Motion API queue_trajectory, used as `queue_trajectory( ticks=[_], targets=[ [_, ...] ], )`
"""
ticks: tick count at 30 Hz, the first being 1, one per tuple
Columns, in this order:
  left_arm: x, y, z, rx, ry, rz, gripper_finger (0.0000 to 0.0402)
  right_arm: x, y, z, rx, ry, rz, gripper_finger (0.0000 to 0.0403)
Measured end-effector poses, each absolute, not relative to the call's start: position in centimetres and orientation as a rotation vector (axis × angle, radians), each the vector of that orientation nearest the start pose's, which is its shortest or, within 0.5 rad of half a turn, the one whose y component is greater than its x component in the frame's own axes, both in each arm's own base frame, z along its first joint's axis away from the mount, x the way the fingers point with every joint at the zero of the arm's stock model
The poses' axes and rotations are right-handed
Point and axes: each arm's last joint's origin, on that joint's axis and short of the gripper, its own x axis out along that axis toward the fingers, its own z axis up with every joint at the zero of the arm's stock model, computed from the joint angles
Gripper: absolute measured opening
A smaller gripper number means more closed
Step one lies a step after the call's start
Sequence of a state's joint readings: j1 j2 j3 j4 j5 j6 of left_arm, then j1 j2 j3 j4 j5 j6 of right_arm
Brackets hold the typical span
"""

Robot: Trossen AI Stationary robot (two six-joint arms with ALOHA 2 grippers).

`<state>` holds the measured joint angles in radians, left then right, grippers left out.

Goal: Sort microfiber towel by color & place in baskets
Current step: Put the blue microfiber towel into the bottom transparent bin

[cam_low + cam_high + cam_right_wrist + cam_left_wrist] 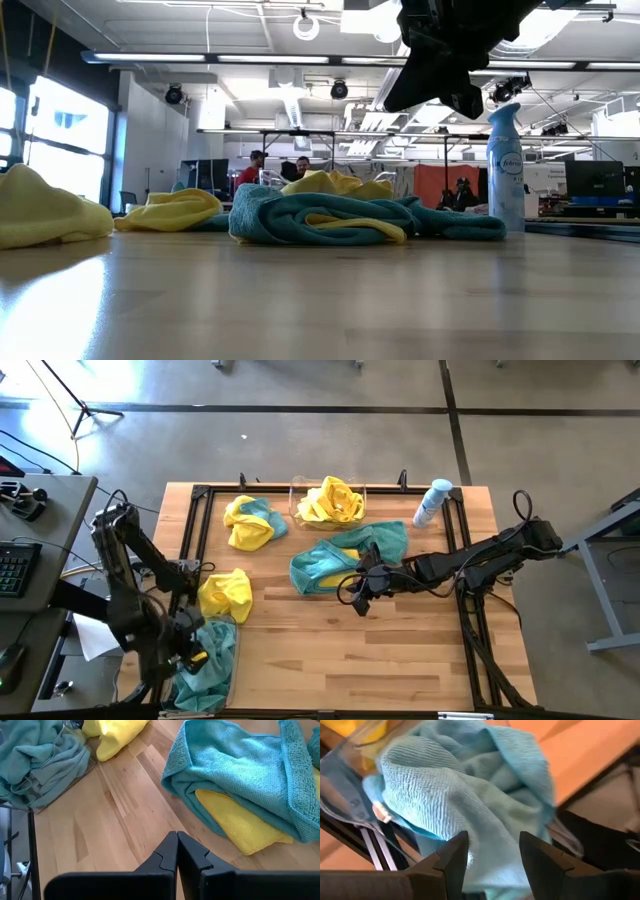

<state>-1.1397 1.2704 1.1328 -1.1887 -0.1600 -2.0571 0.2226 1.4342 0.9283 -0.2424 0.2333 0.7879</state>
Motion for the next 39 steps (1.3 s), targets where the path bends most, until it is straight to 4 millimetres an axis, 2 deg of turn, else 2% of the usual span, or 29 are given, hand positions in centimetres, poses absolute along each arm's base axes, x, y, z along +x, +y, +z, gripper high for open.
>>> queue_trajectory(
  ticks=[14, 22, 26, 35, 39],
  targets=[
    [11.3, -24.3, 21.2, -0.564, 1.420, 0.694, 0.0164, 29.2, 5.9, 23.3, 0.582, 0.679, -0.293, 0.0000],
    [11.8, -25.3, 19.1, -0.529, 1.418, 0.737, 0.0164, 29.2, 5.9, 23.4, 0.581, 0.679, -0.293, 0.0000],
    [11.7, -25.0, 20.0, -0.578, 1.410, 0.737, 0.0164, 29.2, 5.9, 23.3, 0.581, 0.679, -0.293, 0.0000],
    [10.6, -22.8, 26.0, -0.677, 1.406, 0.662, 0.0164, 29.2, 5.9, 23.3, 0.581, 0.679, -0.293, 0.0000],
    [10.1, -21.4, 28.0, -0.703, 1.389, 0.635, 0.0164, 29.2, 5.9, 23.4, 0.573, 0.680, -0.290, 0.0000]
  ],
)
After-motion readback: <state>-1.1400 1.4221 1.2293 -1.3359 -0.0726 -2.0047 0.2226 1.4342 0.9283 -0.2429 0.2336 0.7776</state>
